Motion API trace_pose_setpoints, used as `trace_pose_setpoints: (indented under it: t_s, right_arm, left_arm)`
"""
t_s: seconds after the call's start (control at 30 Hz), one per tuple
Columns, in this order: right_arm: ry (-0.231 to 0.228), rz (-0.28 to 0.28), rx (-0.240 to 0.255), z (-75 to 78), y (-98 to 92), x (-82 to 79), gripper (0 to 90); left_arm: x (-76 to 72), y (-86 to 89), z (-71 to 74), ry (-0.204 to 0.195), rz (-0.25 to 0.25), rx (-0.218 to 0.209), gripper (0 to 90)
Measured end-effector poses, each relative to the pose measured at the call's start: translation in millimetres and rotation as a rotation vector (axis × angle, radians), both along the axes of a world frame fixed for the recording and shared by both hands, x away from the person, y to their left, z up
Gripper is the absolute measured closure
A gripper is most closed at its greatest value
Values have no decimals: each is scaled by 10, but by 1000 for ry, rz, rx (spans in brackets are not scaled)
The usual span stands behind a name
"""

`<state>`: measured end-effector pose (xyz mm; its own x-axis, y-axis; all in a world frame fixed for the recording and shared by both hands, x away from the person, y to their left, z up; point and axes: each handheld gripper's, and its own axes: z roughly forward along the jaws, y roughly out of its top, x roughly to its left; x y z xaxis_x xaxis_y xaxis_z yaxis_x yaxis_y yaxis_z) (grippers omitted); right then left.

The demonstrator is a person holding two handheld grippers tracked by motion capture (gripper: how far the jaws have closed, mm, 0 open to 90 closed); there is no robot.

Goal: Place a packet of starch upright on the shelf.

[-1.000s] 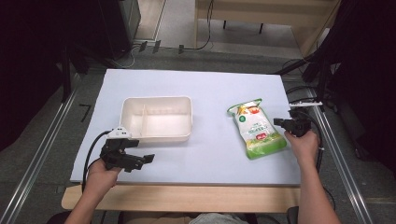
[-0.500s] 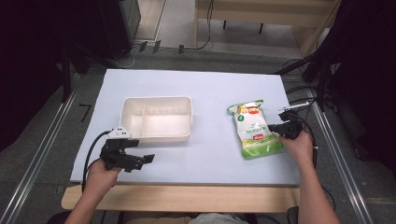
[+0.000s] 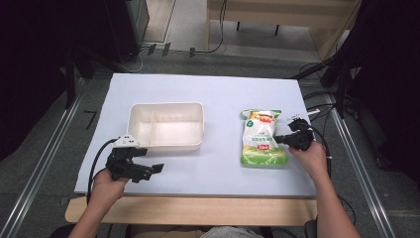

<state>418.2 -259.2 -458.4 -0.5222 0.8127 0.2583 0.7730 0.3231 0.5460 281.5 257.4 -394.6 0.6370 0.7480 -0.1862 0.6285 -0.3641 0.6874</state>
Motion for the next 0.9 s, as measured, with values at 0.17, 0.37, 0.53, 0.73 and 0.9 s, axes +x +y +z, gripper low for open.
trace_pose_setpoints:
  t_s: [0.17, 0.37, 0.53, 0.73, 0.9]
  right_arm:
    - [-4, 37, 23, 14, 115, -28, 900]
    - [-13, 88, 20, 30, 303, -58, 900]
    - [0, 84, 46, 52, 298, -28, 900]
    - [-104, -51, 87, 287, 131, 115, 900]
    - [-157, -108, 21, 403, 126, 458, 900]
  left_arm:
    - [0, -5, -3, -3, 4, -2, 147]
    - [-1, -7, -2, -5, 4, 0, 146]
    - [-4, 4, 4, -2, 6, -1, 147]
    - [-8, 11, 7, -13, 13, -16, 146]
    - [-5, 8, 1, -17, 13, -5, 146]
